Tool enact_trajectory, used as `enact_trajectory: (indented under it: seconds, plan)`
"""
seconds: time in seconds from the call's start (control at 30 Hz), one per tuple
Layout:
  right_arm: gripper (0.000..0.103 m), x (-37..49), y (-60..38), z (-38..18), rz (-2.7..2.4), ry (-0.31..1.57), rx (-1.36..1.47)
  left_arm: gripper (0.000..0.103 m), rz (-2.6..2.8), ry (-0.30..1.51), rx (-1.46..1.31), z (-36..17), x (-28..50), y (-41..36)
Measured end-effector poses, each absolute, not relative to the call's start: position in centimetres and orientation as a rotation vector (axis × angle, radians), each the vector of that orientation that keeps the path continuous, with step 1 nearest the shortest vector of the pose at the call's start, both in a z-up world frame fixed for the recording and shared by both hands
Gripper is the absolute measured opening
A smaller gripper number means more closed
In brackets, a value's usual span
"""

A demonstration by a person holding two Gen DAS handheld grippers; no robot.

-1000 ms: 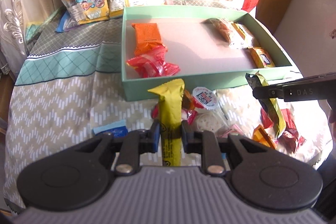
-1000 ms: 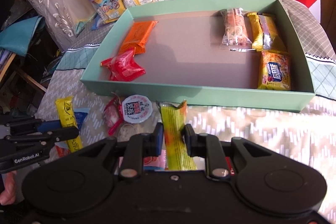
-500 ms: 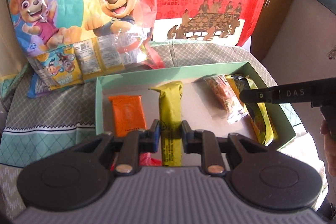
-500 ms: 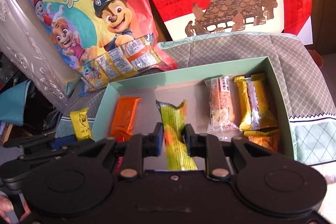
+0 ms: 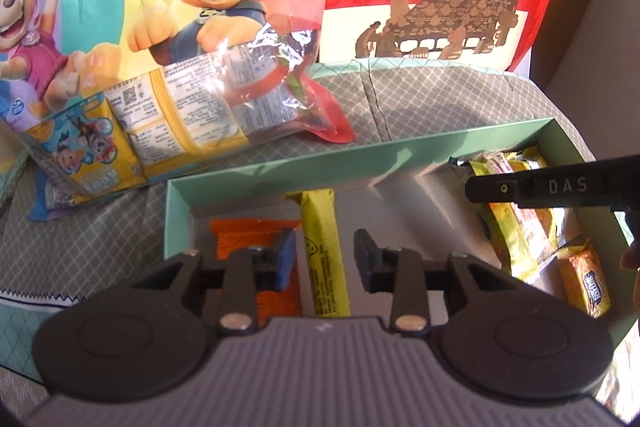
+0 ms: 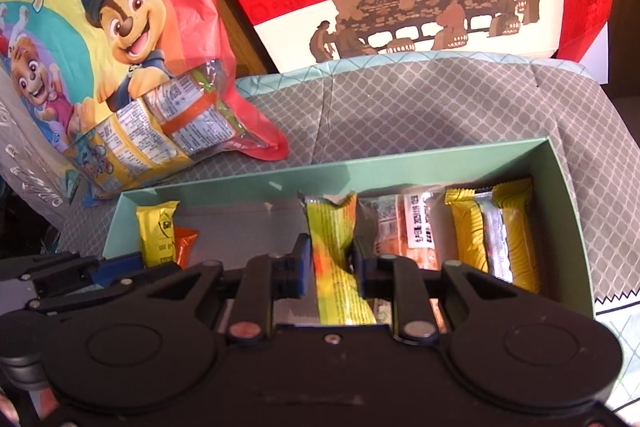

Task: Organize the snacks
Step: 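Carry both bars into the green box and open both tools, then grasp the blue biscuit packet with the left tool while the right grasps the orange-red packet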

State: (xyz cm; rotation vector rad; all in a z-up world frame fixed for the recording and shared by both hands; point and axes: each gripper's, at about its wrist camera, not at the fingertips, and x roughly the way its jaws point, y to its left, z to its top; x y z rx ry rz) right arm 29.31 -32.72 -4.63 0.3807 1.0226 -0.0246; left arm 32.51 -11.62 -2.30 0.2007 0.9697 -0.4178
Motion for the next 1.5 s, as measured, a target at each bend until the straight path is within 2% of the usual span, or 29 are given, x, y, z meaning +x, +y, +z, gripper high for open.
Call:
enact_trajectory:
  seconds: [0.07,0.1,0.13,0.43,0.53,1.0,1.27,1.5]
  plan:
    - [0.074,29.0,-32.7,-4.4,-0.025,1.000,0.388,0.091,-0.402,0.920,0.212,-1.6,31.9,-11.4]
    - [0.080,28.6,-32.5,-4.0,-0.027,0.976,0.376,0.096,-0.391,0.897,0.223,-1.2,31.5,-11.3]
    - [0.087,28.4,-32.3,-3.8,-0.024,0.966,0.369,0.096,-0.389,0.888,0.228,-0.9,31.2,-11.3]
    - [0.092,24.6,-30.8,-1.0,-0.001,0.953,0.320,0.101,-0.381,0.907,0.189,1.4,27.7,-9.7]
    - [0.103,22.1,-30.5,0.5,-0.001,0.930,0.327,0.103,-0.390,0.897,0.191,2.4,25.4,-9.0]
    - [0.103,11.3,-26.3,1.9,0.070,0.950,0.307,0.103,-0.339,0.944,0.224,2.1,15.8,-1.9]
    - [0.103,7.8,-23.9,-1.0,0.107,1.022,0.331,0.103,-0.236,1.062,0.207,-1.4,13.0,2.9]
    - [0.103,6.7,-22.0,-3.1,0.136,1.083,0.338,0.102,-0.216,1.136,0.189,-4.6,11.6,3.5]
